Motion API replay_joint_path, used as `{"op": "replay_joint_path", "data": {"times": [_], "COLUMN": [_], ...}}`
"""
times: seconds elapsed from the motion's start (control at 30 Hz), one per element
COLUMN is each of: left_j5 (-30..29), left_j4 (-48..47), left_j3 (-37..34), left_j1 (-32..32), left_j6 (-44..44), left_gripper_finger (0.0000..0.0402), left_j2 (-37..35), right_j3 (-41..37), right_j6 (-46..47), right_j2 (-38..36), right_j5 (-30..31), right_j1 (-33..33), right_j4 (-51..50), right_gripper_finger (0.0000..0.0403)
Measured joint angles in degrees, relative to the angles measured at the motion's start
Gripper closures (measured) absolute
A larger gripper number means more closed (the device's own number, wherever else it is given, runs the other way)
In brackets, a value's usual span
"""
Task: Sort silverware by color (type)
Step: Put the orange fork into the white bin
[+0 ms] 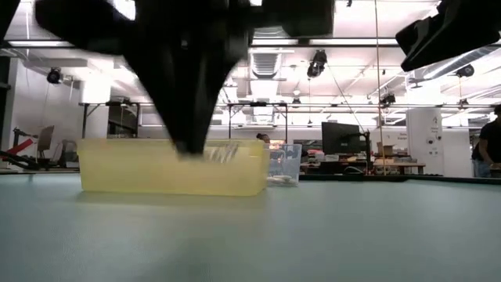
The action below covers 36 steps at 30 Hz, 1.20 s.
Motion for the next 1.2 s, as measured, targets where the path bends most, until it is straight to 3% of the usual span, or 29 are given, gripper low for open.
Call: {"op": "replay_joint_path", "data": {"times": [0.2,0.47,0.77,0.97,1.2], "left_j5": [-4.5,-10.19,-18.86,-22.9,-23.09], "left_j4": [-9.69,-9.51,-9.55,-7.8,4.13], "left_j3": [9.82,3.68,-19.01,-34.5,-47.28], "left_j1": [0.02,0.2,1.72,5.86,15.18], "left_j6": [8.06,16.92,20.07,20.26,34.4], "left_gripper_finger": [0.0401,0.0401,0.0401,0.0402,0.0402], "left_j2": [-0.25,-9.72,-30.35,-44.29,-56.93], "right_j3": [-0.04,-2.38,-4.72,-4.9,-4.19], "right_j6": [-0.9,0.75,3.92,3.18,-3.48], "right_j2": [-0.02,0.0,0.0,0.0,0.0], "right_j5": [0.18,0.0,1.97,2.85,3.1], "right_j1": [-0.09,-0.09,-0.35,-1.62,-5.31], "right_j4": [1.99,6.45,6.99,13.0,18.47], "right_gripper_finger": [0.0346,0.0346,0.0346,0.0347,0.0366]}}
